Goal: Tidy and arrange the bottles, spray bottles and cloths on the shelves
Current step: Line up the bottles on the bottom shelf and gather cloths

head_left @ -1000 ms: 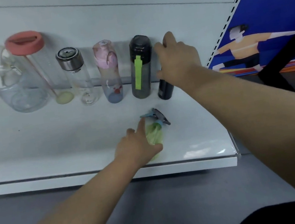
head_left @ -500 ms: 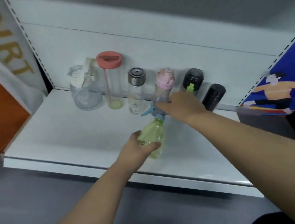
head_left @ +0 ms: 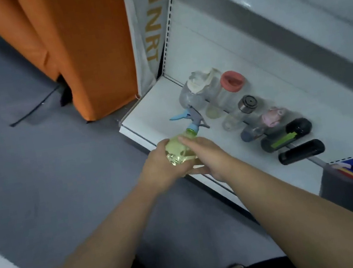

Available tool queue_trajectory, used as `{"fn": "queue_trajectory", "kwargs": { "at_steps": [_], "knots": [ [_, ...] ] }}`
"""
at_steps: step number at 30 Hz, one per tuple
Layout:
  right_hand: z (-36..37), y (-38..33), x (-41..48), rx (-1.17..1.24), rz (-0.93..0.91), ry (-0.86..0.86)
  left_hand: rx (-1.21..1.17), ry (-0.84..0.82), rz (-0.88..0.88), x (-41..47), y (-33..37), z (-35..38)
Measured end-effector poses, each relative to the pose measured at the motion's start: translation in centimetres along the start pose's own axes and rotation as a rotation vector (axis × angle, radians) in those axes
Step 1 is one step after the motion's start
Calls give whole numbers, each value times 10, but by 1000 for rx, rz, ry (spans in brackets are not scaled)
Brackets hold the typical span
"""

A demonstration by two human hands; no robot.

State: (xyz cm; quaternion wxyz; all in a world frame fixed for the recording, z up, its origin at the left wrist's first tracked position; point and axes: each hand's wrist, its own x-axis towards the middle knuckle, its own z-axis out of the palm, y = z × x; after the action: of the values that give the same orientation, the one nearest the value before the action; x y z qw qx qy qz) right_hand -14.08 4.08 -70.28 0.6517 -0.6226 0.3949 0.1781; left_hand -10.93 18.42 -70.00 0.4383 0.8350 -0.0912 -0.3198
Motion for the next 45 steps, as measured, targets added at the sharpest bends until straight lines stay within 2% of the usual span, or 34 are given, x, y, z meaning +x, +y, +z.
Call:
{"fn": "queue_trajectory", "kwargs": {
  "at_steps": [4, 6, 9, 11, 15, 20, 27, 33, 38, 45],
  "knots": [
    [40, -46, -59, -38, 3, -90, -189, 95, -122, -54, 41, -64],
    [55, -73, -95, -72, -16, -86, -302, 236, -153, -79, 69, -102],
    [73, -109, -148, -118, -48, -92, -338, 422, -52, -119, 120, -151],
    [80, -135, -190, -129, -69, -98, -346, 454, -23, -143, 159, -178],
    [80, -189, -267, -97, -104, -62, -354, 412, 35, -179, 246, -221],
    [63, -261, -331, -35, -210, 31, -308, 324, 213, -196, 351, -262],
    [7, -330, -424, -57, -346, 274, -210, 220, 455, -229, 470, -282],
    [-21, -336, -492, -11, -396, 383, -233, 132, 628, -261, 544, -277],
    [-52, -320, -551, 90, -416, 539, -300, -39, 762, -283, 602, -248],
    [-119, -316, -634, 149, -521, 793, -301, -189, 818, -298, 641, -185]
  ]
}}
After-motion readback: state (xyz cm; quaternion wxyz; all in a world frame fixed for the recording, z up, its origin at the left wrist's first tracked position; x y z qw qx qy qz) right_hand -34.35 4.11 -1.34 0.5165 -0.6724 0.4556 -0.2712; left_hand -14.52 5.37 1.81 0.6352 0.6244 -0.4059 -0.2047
